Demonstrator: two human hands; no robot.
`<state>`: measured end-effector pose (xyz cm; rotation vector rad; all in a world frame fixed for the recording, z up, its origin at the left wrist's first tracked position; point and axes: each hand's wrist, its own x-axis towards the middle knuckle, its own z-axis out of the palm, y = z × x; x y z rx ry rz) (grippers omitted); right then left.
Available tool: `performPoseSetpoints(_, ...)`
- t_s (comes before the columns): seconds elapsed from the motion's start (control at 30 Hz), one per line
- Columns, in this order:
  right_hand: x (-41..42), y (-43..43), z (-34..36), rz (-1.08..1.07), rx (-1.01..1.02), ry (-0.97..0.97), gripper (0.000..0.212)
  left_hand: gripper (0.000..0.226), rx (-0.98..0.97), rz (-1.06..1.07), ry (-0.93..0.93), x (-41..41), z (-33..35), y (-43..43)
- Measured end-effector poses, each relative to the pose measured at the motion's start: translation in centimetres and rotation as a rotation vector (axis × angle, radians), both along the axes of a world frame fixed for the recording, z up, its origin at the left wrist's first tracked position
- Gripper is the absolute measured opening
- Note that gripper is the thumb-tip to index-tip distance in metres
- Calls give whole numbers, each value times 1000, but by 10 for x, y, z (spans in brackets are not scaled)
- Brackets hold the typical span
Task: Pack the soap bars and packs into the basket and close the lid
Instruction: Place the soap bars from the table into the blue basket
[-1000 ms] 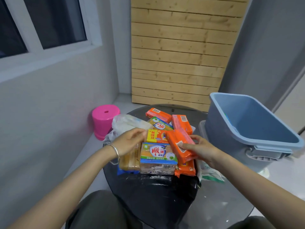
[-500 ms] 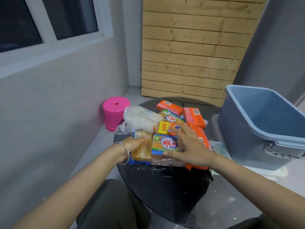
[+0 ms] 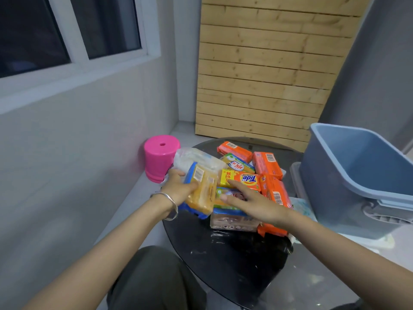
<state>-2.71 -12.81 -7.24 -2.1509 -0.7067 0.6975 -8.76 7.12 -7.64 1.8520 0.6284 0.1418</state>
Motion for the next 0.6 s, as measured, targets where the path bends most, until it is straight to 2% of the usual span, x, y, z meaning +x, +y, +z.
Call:
performPoseSetpoints(0.07,4,7,14,-104,161,152,94,44,-87,3,-116,2,22,1)
performPoseSetpoints(0.2,15,20,35,-138,620,576,67,36,-274,-9,-259,20,56,-15)
performPoseSetpoints(0.3,29,20,47,-183,856,824,62,39,-230,-64,-305,47,63,-40)
performPoseSetpoints(0.37,46,12,48,-247,955,873,65,40,-135,-154,-284,71,64,-57)
performPoseSetpoints(0.43,53,7,47,-306,1041,929,61,52,-54,-228,-180,87,65,-65)
performPoseSetpoints(0.53,69,-7,39,-428,1111,952,52,61,-33,-372,-123,113,66,-66)
performPoseSetpoints(0.6,81,-16,33,-468,1141,931,45,62,2,-377,-112,132,61,-59)
